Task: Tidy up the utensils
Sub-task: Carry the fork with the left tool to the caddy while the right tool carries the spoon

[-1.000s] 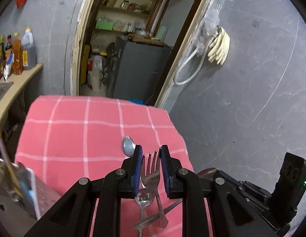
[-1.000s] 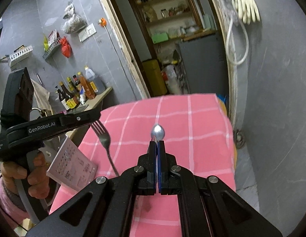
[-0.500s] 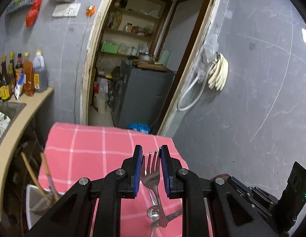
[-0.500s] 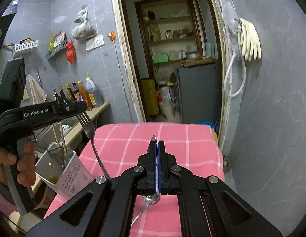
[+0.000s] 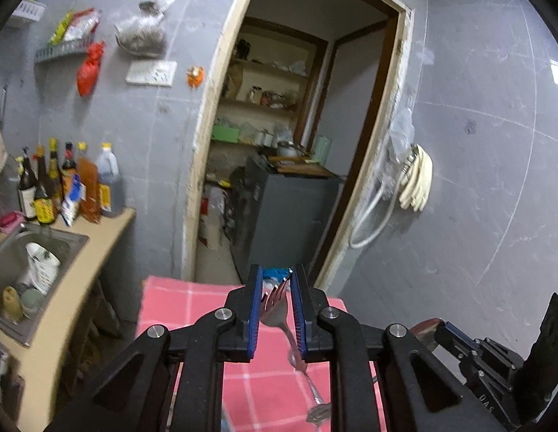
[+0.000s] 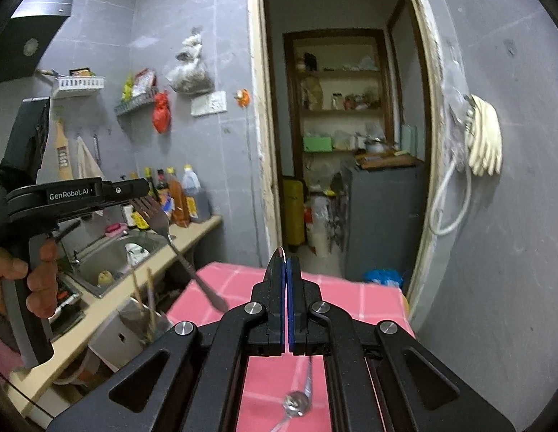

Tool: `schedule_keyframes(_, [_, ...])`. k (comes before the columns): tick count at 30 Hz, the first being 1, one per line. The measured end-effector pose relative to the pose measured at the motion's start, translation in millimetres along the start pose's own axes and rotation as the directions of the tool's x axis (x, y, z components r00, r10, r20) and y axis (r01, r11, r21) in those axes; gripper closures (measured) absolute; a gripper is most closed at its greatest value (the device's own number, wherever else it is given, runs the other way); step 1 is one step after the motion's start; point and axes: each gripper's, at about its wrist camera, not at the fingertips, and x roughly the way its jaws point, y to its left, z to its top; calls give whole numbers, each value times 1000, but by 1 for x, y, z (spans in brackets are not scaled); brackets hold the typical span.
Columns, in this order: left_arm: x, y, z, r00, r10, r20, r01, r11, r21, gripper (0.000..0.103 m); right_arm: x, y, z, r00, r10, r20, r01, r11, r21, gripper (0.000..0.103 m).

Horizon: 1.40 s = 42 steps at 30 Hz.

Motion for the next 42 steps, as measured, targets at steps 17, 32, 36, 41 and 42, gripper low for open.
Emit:
schedule_keyframes(17, [-54,54,0,992,123,-14,-123,992,7,99,26,79,0,985,172,-17,-173,980,-99,102])
schedule_keyframes(32, [-74,55,-15,968,204,-143,-180,970,165,99,33,114,-14,983,154,-97,-174,953,-250,102])
schedule_keyframes(36, [-67,52,-21,961,219,-171,-184,963,198,99,36,115,-16,982,153,-110,-176,952,-252,102])
schedule_keyframes(41, [-50,51,-35,948,227,-222,-178,959,221,99,43,116,-23,980,154,-128,-181,955,-237,102])
schedule_keyframes(42, [-48,50,-37,947,224,-232,-173,959,223,99,44,117,-25,979,154,-133,-182,954,-236,102])
